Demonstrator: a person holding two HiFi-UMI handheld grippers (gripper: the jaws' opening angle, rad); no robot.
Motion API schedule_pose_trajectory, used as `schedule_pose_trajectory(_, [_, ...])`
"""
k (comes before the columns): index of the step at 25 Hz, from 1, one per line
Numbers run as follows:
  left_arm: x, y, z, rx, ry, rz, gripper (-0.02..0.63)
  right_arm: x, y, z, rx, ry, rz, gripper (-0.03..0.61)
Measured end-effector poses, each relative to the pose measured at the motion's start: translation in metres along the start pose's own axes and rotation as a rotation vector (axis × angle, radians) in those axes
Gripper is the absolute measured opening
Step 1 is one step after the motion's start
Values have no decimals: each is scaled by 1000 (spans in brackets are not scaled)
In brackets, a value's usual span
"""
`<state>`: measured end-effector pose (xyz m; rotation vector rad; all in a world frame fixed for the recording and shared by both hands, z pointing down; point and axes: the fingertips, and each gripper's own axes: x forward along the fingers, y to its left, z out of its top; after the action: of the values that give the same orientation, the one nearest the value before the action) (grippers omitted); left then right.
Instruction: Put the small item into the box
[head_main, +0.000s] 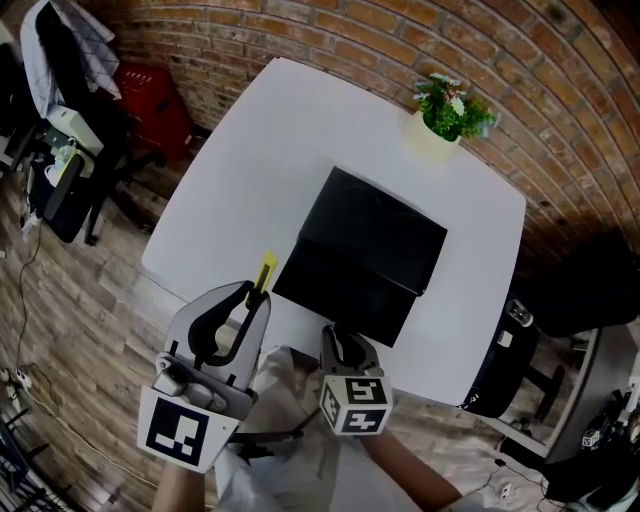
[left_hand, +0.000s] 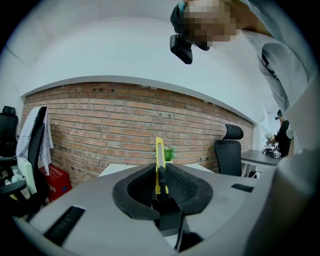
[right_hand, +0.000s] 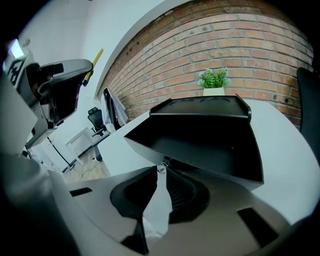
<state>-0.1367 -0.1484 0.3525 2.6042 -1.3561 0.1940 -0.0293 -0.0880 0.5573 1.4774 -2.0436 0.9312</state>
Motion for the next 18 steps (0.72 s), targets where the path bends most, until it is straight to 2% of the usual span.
schedule_pose_trajectory(3, [2, -2, 0, -3, -1, -1, 77, -2, 2, -4, 10, 6, 12, 78])
schedule_pose_trajectory(8, [6, -4, -1, -3, 1, -4, 77, -3, 4, -9, 85, -6, 54, 78])
schedule_pose_trajectory(15, [10, -7, 3, 4, -10, -2, 77, -10, 3, -21, 93, 26, 95, 78])
schedule_pose_trajectory(18, [10, -10, 7, 10, -15, -1, 77, -19, 5, -19, 48, 10, 114, 78])
